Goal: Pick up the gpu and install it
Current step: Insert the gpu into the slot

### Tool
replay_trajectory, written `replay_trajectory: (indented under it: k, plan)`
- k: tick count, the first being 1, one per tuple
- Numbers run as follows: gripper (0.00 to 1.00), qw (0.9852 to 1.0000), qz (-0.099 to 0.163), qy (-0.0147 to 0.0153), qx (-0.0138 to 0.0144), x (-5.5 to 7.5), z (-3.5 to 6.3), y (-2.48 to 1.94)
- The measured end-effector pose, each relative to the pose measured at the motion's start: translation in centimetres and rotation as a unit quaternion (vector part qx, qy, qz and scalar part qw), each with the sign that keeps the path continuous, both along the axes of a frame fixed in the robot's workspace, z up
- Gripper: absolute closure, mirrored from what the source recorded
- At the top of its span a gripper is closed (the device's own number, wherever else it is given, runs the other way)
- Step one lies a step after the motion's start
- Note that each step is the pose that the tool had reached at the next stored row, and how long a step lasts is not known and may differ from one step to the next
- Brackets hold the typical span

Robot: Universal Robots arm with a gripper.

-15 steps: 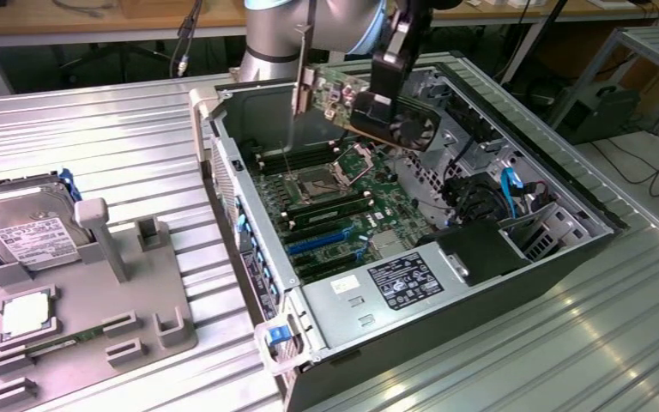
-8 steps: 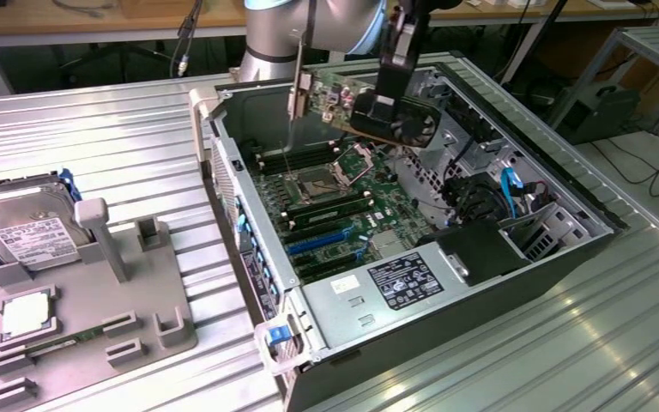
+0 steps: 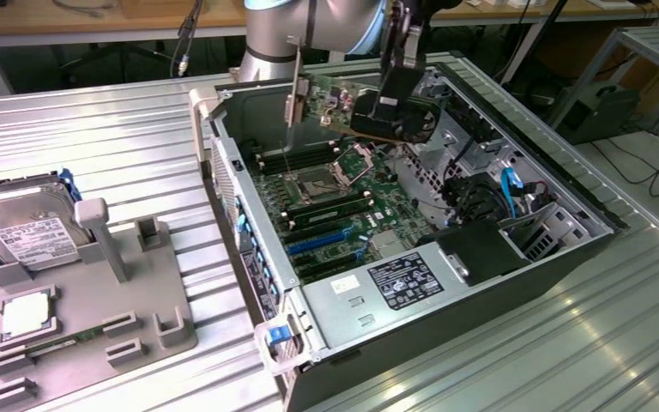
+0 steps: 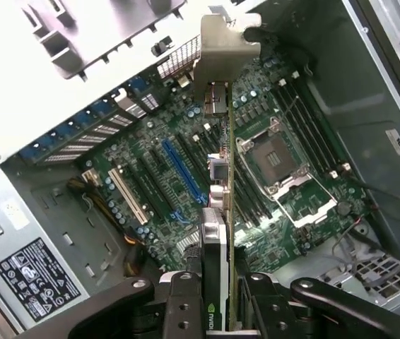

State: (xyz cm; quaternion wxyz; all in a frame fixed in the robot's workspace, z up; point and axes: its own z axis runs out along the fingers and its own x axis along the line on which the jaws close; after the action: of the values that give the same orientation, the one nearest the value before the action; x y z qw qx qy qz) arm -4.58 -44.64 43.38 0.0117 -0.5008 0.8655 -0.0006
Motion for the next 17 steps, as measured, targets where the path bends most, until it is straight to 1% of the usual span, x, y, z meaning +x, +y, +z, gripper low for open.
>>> replay_trajectory:
  k: [4,8,10,11,17]
  plan:
    - [0.73,0.9994,0.036,0.0000,0.0000,0.00,-0.01,0.00]
    - [0.73,0.9977,0.068,0.0000,0.0005,0.00,-0.07,-0.01]
    - [0.73,0.9971,0.076,-0.0003,0.0043,0.01,-0.10,-0.01]
    - [0.73,0.9968,0.079,-0.0004,0.0050,0.00,-0.09,-0.02]
    - [0.73,0.9932,0.116,-0.0002,0.0056,0.00,-0.11,-0.02]
